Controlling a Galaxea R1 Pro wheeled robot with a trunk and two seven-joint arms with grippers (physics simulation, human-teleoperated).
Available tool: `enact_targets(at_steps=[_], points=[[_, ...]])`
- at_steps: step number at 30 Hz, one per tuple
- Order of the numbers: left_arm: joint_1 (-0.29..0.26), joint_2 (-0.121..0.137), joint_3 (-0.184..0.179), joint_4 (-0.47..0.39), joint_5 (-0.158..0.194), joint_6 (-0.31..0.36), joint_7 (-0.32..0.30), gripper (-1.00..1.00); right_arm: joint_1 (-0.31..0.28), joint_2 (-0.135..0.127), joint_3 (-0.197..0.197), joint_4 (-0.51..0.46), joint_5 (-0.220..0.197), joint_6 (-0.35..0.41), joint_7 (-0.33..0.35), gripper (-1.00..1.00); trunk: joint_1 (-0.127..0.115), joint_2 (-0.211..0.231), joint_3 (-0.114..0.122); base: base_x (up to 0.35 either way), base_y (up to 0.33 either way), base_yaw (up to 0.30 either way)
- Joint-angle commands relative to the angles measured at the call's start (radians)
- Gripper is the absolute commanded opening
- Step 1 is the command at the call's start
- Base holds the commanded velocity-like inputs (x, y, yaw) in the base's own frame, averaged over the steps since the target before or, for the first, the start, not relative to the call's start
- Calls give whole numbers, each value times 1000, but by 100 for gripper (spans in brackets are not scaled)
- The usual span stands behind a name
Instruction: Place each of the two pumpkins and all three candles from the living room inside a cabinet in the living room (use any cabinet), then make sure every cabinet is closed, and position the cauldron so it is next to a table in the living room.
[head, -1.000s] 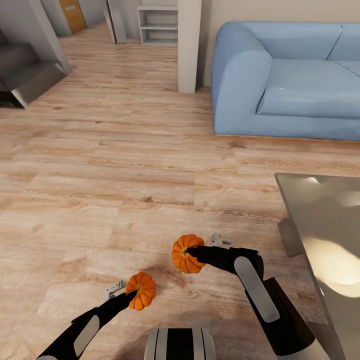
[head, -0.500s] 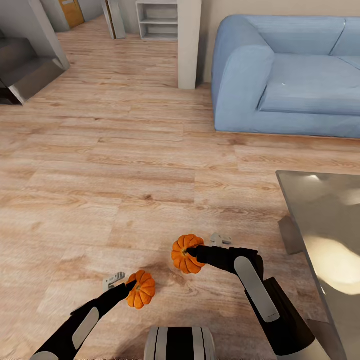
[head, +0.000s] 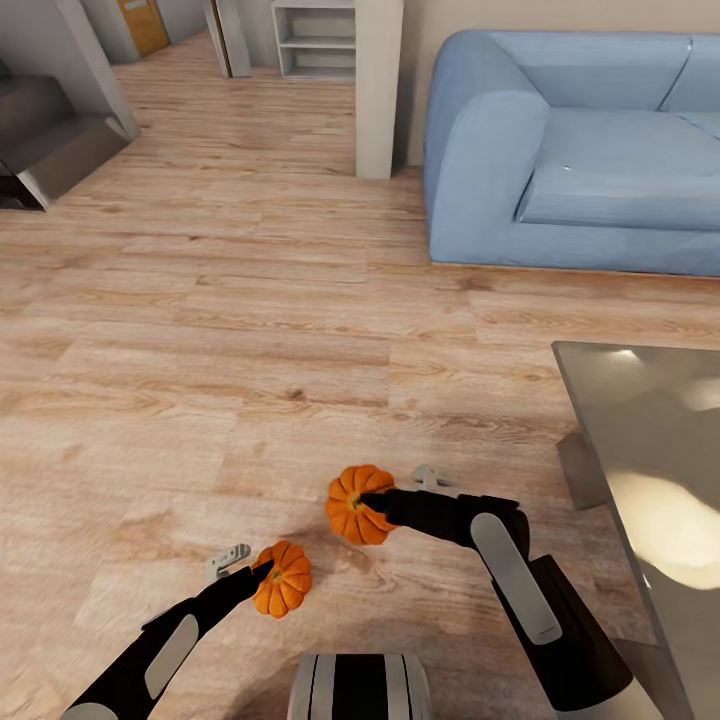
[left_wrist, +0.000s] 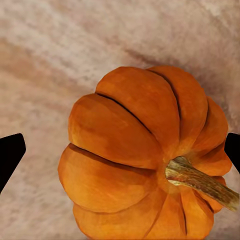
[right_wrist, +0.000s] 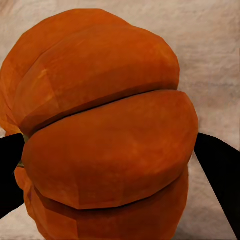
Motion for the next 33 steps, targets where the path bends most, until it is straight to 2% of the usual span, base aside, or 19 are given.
enact_targets(at_steps=[1,6,8,10,13,18,23,30,33], points=[[0,1,-4,-1,10,4,0,100,-1,-1,1,-1,-6,3,20,-100,0,0,-1,0,0,0],[0,1,-4,-1,10,4,0,100,-1,-3,-3,-1,-15,29,172,-100,0,0,-1,0,0,0],[0,1,-4,-1,9,4,0,100,-1,-3,-9,-1,-50,44,259,-100,0,0,-1,0,0,0],[0,1,-4,-1,10,4,0,100,-1,-3,-36,-1,-97,49,377,-100,0,0,-1,0,0,0],[0,0,-4,-1,10,4,0,100,2,-10,-69,0,-118,53,452,-100,0,0,-1,0,0,0],[0,1,-4,-1,10,4,-1,100,5,-24,-82,0,-126,54,479,-100,2,-1,-20,0,0,0],[0,1,-4,-1,10,4,-1,100,5,-25,-83,0,-127,55,482,-100,3,-2,-24,0,0,0],[0,1,-4,-1,11,4,-3,100,5,-26,-83,0,-127,55,482,-100,6,-3,-51,0,0,0],[0,1,-4,-1,11,4,-3,100,5,-26,-83,0,-127,55,482,-100,6,-3,-51,0,0,0]])
